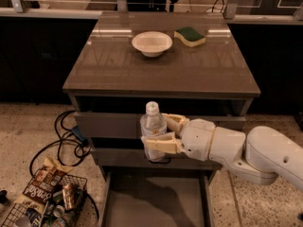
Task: Place blue plastic bottle into bottom drawer
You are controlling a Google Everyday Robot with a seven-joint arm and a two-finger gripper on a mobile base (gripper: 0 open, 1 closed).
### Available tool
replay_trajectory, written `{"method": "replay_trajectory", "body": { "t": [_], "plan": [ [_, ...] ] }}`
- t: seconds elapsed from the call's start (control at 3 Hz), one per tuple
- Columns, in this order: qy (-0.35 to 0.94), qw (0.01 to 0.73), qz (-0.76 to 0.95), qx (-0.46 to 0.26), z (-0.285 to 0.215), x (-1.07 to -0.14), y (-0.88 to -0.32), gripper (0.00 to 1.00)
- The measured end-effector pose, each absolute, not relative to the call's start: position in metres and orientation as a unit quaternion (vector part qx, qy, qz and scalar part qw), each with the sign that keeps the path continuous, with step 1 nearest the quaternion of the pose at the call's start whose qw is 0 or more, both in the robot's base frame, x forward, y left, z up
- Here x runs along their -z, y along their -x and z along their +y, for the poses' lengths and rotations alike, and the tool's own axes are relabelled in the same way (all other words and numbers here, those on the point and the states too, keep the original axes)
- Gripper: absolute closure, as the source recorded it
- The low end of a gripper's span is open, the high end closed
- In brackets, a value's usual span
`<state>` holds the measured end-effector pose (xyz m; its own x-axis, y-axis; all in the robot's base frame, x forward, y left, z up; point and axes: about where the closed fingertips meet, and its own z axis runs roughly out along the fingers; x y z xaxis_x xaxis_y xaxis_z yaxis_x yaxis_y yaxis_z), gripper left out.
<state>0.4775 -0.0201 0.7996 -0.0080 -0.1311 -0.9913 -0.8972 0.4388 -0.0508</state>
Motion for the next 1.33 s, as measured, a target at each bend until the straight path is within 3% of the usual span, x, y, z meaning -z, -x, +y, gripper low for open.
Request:
{"method": "replay_trajectory", "body": {
  "t": [1.33],
  "plan": [
    [0.393,0.573,0.607,-0.385,-0.059,-0.617,-0.45,1.0]
  ]
}}
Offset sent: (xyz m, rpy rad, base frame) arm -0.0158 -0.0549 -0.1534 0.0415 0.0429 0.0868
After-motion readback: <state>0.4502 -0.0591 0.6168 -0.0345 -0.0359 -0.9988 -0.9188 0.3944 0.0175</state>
